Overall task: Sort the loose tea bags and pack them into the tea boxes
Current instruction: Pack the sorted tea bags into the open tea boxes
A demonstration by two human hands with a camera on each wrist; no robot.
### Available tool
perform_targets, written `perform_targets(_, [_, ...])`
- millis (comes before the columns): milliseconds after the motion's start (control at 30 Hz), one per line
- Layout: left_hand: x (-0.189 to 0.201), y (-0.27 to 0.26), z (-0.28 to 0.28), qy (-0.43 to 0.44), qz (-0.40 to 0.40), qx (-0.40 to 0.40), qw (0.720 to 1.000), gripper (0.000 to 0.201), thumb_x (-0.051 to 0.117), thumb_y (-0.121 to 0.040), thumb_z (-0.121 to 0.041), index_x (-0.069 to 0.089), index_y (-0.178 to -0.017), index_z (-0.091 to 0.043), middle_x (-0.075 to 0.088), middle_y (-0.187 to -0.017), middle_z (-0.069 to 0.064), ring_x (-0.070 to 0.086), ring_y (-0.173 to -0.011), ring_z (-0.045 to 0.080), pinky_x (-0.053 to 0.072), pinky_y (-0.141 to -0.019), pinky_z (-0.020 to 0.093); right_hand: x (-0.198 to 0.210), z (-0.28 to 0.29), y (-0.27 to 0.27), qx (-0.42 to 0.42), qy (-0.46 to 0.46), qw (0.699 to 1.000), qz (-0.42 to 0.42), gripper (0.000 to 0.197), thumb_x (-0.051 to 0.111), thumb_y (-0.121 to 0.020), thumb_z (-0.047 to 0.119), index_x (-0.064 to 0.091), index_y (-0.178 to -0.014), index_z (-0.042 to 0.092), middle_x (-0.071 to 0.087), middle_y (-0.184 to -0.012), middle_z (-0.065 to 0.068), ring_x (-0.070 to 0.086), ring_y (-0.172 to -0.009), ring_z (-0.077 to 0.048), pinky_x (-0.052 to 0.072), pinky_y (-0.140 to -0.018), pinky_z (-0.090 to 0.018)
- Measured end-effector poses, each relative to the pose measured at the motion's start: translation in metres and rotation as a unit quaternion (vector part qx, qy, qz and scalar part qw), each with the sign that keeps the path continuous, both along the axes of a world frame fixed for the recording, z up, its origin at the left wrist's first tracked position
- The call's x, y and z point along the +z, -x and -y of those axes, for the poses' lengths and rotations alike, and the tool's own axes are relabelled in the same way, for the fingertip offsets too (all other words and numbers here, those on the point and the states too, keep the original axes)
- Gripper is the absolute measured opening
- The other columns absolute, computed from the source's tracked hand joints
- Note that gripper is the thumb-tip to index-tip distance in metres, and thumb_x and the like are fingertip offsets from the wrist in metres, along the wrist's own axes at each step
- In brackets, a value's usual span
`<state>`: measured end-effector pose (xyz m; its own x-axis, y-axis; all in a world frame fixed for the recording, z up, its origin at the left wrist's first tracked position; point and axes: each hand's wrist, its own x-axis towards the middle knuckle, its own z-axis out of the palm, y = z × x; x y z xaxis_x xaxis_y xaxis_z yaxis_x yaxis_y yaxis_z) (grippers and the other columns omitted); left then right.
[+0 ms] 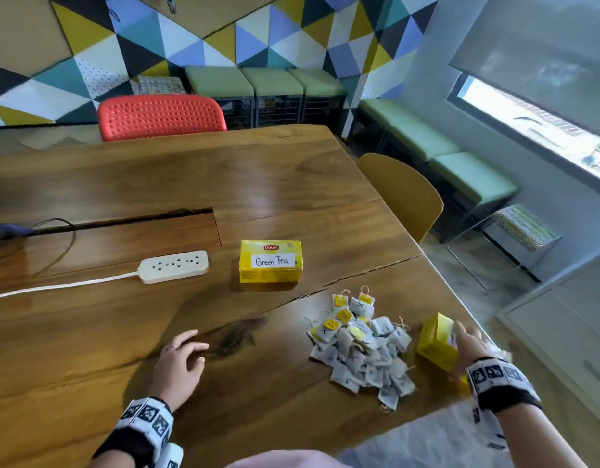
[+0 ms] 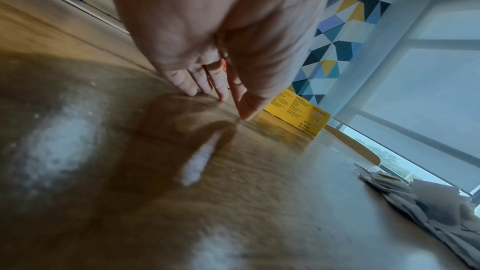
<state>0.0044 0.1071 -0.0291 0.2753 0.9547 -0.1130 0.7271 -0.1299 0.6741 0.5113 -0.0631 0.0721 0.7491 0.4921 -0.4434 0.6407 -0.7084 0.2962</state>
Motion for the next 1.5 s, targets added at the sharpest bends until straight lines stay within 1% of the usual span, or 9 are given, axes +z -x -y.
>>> perform_targets(100, [0.004, -0.010, 0.014, 0.005, -0.002, 0.016, 1.000, 0.022, 0.067, -0.084, -0.007, 0.069, -0.092, -0.027, 0.051, -0.136, 0.000, 0.049, -0.123, 0.024, 0.039, -0.104, 0.038, -0.016, 0.006, -0.017, -0.008, -0.080, 0.997, -0.006, 0.091, 0.079, -0.066, 0.024, 0.029, -0.142, 0.027, 0.034, -0.137, -0.009, 0.042, -0.126, -0.032, 0.036, -0.104, -0.053])
perform_targets(300, [0.013, -0.031, 0.032, 0.050, -0.016, 0.037, 0.998, 0.017, 0.063, -0.088, -0.013, 0.068, -0.098, -0.026, 0.043, -0.143, -0.001, 0.042, -0.131, 0.022, 0.037, -0.104, 0.037, -0.007, -0.006, -0.016, -0.048, -0.155, 0.985, -0.058, 0.093, 0.085, -0.052, 0.039, 0.040, -0.131, 0.023, 0.037, -0.118, -0.013, 0.051, -0.109, -0.036, 0.046, -0.095, -0.049])
perform_targets(467, [0.034, -0.057, 0.035, 0.074, 0.008, 0.034, 0.997, 0.023, 0.064, -0.089, -0.018, 0.059, -0.109, -0.030, 0.042, -0.143, 0.002, 0.042, -0.131, 0.020, 0.032, -0.108, 0.034, 0.045, -0.031, 0.018, 0.095, -0.300, 0.949, 0.000, 0.079, 0.079, -0.059, 0.052, 0.040, -0.119, 0.018, 0.034, -0.108, -0.010, 0.045, -0.104, -0.035, 0.040, -0.090, -0.045])
perform_targets(633, [0.083, -0.111, 0.042, 0.036, 0.108, -0.077, 0.990, 0.086, 0.083, -0.069, -0.040, 0.034, -0.139, -0.038, 0.031, -0.141, -0.018, 0.040, -0.126, 0.002, 0.037, -0.103, 0.028, 0.073, -0.069, 0.106, 0.313, -0.285, 0.903, -0.073, 0.087, 0.078, -0.057, 0.044, 0.032, -0.131, 0.035, 0.035, -0.117, -0.004, 0.051, -0.100, -0.026, 0.048, -0.081, -0.038])
perform_targets(800, [0.092, -0.140, 0.040, 0.031, 0.162, -0.089, 0.982, 0.131, 0.094, -0.048, -0.038, 0.012, -0.151, -0.034, 0.032, -0.148, -0.013, 0.036, -0.133, 0.005, 0.031, -0.112, 0.032, 0.065, -0.102, 0.180, 0.484, -0.207, 0.820, -0.226, 0.097, 0.076, -0.067, 0.037, 0.023, -0.148, 0.027, 0.033, -0.133, -0.006, 0.042, -0.120, -0.029, 0.038, -0.101, -0.040])
perform_targets(1033, [0.077, -0.103, 0.068, 0.029, 0.117, -0.011, 0.993, 0.102, 0.091, -0.056, -0.030, 0.024, -0.133, -0.041, 0.040, -0.135, -0.013, 0.040, -0.122, 0.005, 0.036, -0.107, 0.038, 0.061, -0.130, 0.190, 0.424, -0.292, 0.767, -0.383, 0.034, 0.068, -0.087, 0.037, 0.069, -0.112, 0.014, 0.068, -0.110, -0.001, 0.060, -0.103, -0.018, 0.041, -0.083, -0.024])
perform_targets(1167, [0.068, -0.105, 0.087, 0.103, 0.170, -0.005, 0.980, 0.111, 0.091, -0.048, -0.052, 0.024, -0.137, -0.046, 0.045, -0.136, -0.016, 0.044, -0.126, 0.005, 0.040, -0.106, 0.036, 0.054, -0.132, 0.197, 0.410, -0.325, 0.769, -0.367, 0.033, 0.068, -0.088, 0.028, 0.068, -0.116, 0.010, 0.067, -0.118, -0.004, 0.055, -0.114, -0.021, 0.033, -0.085, -0.017])
perform_targets(1333, [0.074, -0.114, 0.092, 0.133, 0.329, 0.088, 0.931, 0.085, 0.088, -0.053, -0.053, 0.046, -0.125, -0.043, 0.064, -0.120, -0.004, 0.060, -0.114, 0.019, 0.049, -0.096, 0.048, 0.051, -0.127, 0.205, 0.432, -0.335, 0.733, -0.403, 0.034, 0.072, -0.085, 0.020, 0.068, -0.116, 0.008, 0.068, -0.116, -0.005, 0.059, -0.108, -0.016, 0.033, -0.086, -0.011])
perform_targets(1500, [0.073, -0.121, 0.083, 0.045, 0.305, 0.202, 0.930, 0.065, 0.076, -0.074, -0.004, 0.043, -0.125, -0.027, 0.059, -0.117, 0.000, 0.057, -0.110, 0.021, 0.050, -0.093, 0.039, 0.057, -0.123, 0.190, 0.353, -0.399, 0.718, -0.448, 0.029, 0.070, -0.087, 0.024, 0.069, -0.114, 0.015, 0.069, -0.113, 0.003, 0.059, -0.097, 0.001, 0.038, -0.081, -0.001])
